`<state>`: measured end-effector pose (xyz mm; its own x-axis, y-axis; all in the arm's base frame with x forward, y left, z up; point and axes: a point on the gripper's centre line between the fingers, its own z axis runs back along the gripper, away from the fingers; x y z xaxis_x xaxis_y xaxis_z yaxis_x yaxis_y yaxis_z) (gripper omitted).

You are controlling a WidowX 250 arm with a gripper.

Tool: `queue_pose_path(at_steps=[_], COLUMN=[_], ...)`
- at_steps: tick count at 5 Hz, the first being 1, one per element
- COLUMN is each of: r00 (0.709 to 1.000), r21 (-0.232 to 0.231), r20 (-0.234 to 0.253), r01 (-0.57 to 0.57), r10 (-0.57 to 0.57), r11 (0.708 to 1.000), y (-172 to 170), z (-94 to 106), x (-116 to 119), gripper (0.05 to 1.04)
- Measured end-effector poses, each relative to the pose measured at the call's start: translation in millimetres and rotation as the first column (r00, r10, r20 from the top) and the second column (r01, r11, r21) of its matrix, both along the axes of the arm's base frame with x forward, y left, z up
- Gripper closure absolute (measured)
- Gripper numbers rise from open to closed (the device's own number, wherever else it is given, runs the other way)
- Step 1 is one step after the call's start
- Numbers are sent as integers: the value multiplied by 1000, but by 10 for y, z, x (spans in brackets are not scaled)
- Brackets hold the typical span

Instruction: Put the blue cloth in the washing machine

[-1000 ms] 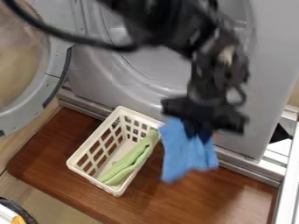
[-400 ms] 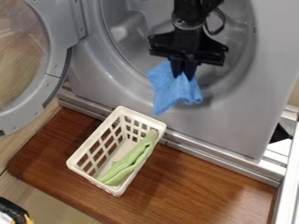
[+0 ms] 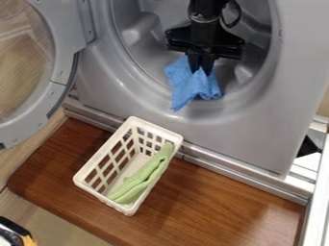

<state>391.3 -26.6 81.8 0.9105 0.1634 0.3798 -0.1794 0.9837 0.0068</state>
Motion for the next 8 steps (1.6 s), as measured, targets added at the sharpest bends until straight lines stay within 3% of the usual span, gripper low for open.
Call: queue_pose_path(at_steps=[1, 2, 3, 5, 6, 8], r00=[1000, 999, 998, 998, 998, 997], r21=[13, -6, -38, -41, -41, -48], r20=[9, 20, 35, 19, 10, 18], r01=[6, 24, 58, 57, 59, 75], r10=[-7, -24, -57, -57, -59, -75], r11=[1000, 1000, 998, 998, 997, 996], y=[-3, -10, -18, -19, -23, -29], z=[-92, -155, -165, -229, -238, -194], x=[161, 301, 333, 281, 244, 84], gripper=[986, 954, 756, 156, 77, 84])
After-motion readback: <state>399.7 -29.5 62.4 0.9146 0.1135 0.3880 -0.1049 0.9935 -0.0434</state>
